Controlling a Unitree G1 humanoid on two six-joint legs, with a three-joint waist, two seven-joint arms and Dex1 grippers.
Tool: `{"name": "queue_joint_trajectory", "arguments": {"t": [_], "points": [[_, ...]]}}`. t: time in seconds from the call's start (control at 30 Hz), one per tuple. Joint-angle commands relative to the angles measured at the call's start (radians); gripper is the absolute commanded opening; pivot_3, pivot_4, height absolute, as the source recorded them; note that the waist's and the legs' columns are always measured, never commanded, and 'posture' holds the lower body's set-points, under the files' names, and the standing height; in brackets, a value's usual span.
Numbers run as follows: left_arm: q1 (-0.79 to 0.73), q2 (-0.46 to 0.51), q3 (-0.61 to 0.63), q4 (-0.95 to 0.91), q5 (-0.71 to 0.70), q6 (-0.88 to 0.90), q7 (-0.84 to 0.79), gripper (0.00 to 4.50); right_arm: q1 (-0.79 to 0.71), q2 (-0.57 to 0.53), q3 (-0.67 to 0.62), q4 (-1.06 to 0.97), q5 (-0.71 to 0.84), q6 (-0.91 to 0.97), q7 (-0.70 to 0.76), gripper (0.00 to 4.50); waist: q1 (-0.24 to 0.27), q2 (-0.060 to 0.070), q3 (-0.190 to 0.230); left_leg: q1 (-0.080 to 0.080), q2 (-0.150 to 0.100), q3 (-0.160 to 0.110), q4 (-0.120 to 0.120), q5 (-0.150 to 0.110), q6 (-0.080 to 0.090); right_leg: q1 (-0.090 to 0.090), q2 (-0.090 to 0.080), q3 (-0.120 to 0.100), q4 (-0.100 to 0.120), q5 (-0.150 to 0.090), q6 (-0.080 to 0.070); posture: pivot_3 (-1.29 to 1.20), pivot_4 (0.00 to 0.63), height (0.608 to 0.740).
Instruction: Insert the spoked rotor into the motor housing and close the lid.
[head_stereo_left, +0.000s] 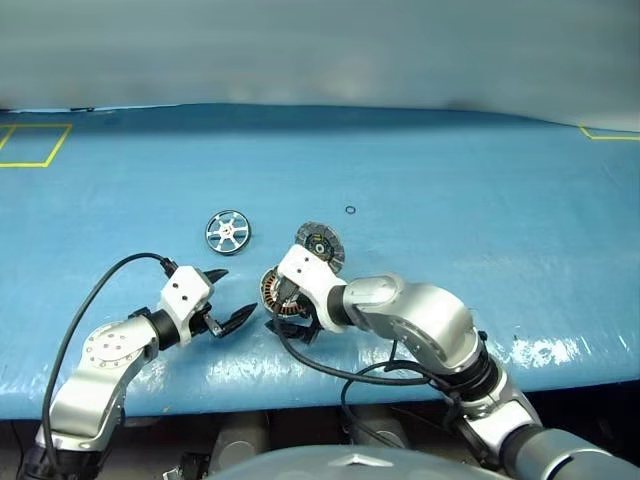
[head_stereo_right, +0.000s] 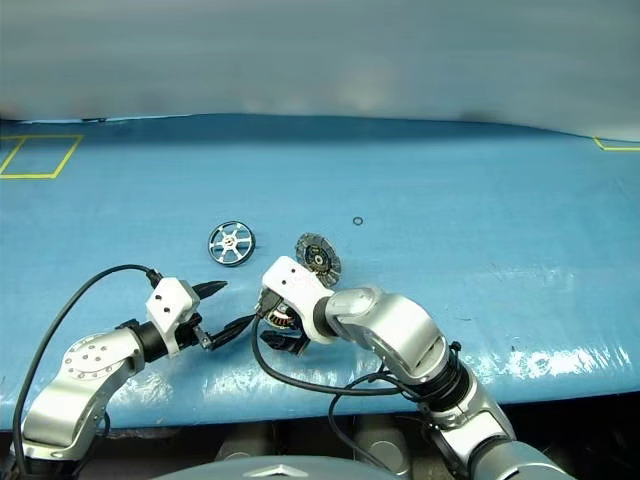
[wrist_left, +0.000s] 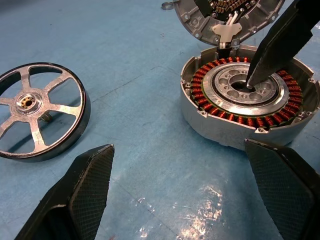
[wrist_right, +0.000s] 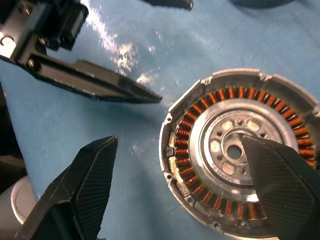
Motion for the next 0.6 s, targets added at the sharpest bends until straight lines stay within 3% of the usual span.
{"name": "queue_joint_trajectory", "arguments": {"t": [0.03,0.33,0.47,0.6], "points": [[-0.004,0.01,0.022,-0.042,-0.019,0.001,-0.008,4.5,-0.025,0.033,-0.067,-0.081,0.04,0.037,-0.006,4.21,0.0,0.0,0.0,0.0,0.0,0.0,0.0,0.0,0.0,0.0,0.0,0.0,0.0,0.0,0.0,0.0,0.15,0.74],[-0.015,0.011,0.018,-0.036,-0.022,0.004,-0.02,4.5,-0.061,0.131,-0.324,-0.189,0.149,0.024,0.02,4.21,0.001,0.0,0.0,-0.002,0.0,0.0,-0.001,0.0,0.0,-0.001,0.0,0.0,0.0,0.001,-0.001,0.0,0.15,0.74],[-0.026,0.011,0.015,-0.03,-0.023,0.006,-0.027,4.5,-0.143,0.154,-0.549,-0.16,0.159,-0.091,-0.013,4.21,0.001,0.002,0.001,-0.002,0.0,0.0,0.0,0.0,0.0,-0.001,0.0,0.0,0.0,0.001,-0.001,0.0,0.15,0.74],[-0.034,0.012,0.012,-0.026,-0.025,0.006,-0.029,4.5,-0.18,0.113,-0.669,-0.081,0.113,-0.28,-0.072,4.21,0.001,0.002,0.001,-0.002,0.0,0.0,-0.001,0.0,0.0,-0.001,0.0,0.0,0.0,0.001,-0.002,0.0,0.15,0.74]]}}
